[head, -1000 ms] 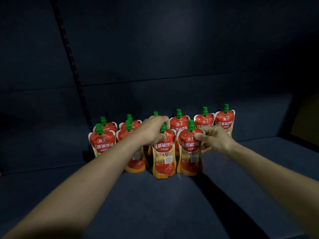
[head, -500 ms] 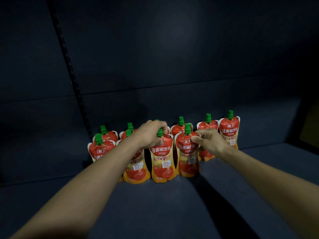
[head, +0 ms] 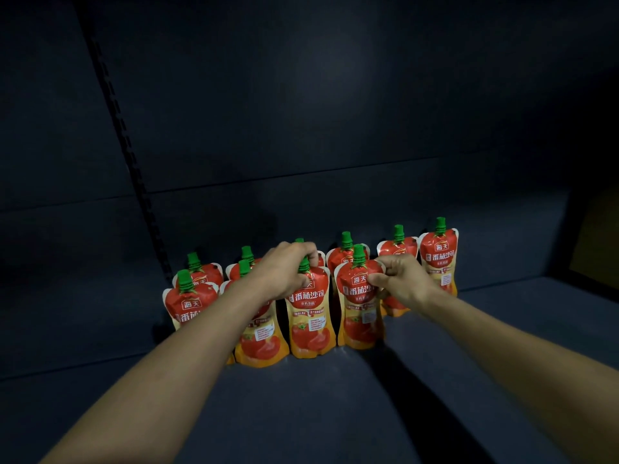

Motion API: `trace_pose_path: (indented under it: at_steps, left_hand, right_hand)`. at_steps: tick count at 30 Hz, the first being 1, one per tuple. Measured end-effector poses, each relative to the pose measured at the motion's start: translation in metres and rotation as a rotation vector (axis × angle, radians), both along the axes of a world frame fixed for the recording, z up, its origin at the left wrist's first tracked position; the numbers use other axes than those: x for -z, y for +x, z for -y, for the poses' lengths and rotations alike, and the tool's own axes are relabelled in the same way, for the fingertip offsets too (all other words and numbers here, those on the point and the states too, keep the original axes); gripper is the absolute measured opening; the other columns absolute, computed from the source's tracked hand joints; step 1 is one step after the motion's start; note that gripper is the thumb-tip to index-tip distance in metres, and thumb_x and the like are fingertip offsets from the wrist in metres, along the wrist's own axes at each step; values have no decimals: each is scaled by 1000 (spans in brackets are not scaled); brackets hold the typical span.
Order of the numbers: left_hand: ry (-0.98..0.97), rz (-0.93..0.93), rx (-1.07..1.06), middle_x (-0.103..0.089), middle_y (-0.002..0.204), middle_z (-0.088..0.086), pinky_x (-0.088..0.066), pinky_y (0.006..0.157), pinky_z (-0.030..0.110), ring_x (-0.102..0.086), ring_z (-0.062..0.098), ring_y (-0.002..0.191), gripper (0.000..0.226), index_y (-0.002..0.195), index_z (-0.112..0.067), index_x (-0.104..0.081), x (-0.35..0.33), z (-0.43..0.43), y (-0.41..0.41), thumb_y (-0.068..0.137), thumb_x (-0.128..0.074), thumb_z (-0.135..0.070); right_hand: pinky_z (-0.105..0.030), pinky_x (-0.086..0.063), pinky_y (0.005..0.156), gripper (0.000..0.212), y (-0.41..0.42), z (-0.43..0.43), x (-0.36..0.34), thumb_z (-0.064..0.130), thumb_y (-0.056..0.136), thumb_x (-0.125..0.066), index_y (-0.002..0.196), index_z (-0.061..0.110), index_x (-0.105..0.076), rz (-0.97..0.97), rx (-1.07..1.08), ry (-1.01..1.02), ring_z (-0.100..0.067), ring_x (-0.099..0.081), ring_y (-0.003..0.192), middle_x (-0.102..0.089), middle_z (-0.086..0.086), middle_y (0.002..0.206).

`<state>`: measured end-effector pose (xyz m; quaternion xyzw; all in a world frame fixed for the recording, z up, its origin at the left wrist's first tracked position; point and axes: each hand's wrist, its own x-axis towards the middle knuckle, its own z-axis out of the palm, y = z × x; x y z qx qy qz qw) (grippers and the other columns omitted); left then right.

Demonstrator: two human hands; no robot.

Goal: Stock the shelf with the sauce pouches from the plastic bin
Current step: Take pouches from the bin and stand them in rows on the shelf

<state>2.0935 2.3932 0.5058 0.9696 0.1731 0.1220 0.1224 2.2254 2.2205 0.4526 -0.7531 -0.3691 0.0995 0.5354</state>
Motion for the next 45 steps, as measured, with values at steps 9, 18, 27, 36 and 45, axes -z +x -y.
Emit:
trace_pose_path:
  at_steps: [9,18,27,36,45]
  left_hand:
    - [43,-16,-21,-57,124,2,-58,83,37,-61,21,107,29,103,-32,-56,1,1,-3,84,-74,-21]
    - [228,97,-23,-45,143,-4,-41,108,39,-42,16,131,67,144,-31,-35,6,11,-13,87,-69,-39]
    - [259,400,143,-34,155,-9,-15,119,33,-27,12,144,68,149,-28,-33,49,80,-47,91,-49,-60]
    - [-113,434,463,-55,133,-11,-48,98,37,-51,11,124,57,139,-28,-45,130,219,-70,90,-44,-56]
    - [-144,79,811,-45,142,-17,-43,99,30,-46,6,127,54,143,-35,-33,197,430,-72,94,-49,-52]
  right_hand:
    - [-28,-55,80,11,-2,-3,-2,5,91,-59,88,13,-66,-121,15,-20,-19,-66,99,-71,-7,103]
    - [-42,-48,101,60,-13,3,5,14,89,-65,143,18,-38,-100,125,-102,-25,-54,123,-53,-7,136]
    - [-46,-36,108,56,-74,65,50,30,91,-60,143,24,-38,295,370,-142,-22,-35,136,-40,0,147]
    - [-29,-39,87,43,-170,209,114,28,92,-59,133,28,-47,460,730,-144,-13,-52,112,-55,10,127]
    - [-41,-47,93,46,-240,431,175,30,92,-56,136,27,-43,200,1061,-285,-17,-53,117,-53,5,131]
